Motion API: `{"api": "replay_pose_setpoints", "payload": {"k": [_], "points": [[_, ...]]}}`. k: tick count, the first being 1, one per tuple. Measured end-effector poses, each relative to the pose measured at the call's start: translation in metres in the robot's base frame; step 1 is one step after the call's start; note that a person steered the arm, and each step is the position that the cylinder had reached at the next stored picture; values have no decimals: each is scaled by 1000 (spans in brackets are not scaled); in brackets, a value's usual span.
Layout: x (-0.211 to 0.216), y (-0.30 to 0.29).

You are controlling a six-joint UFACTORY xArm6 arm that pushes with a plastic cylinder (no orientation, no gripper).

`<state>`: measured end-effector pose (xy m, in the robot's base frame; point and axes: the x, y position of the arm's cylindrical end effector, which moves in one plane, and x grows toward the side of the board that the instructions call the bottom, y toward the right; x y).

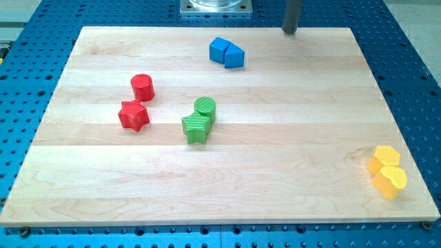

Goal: Move the blue blocks into the yellow blocks

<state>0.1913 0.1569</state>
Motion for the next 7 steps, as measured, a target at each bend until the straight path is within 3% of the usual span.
{"api": "replay_pose_setpoints", "payload": {"k": [2,5,7], "points": [[1,-22],[3,-183],[71,-184]]}}
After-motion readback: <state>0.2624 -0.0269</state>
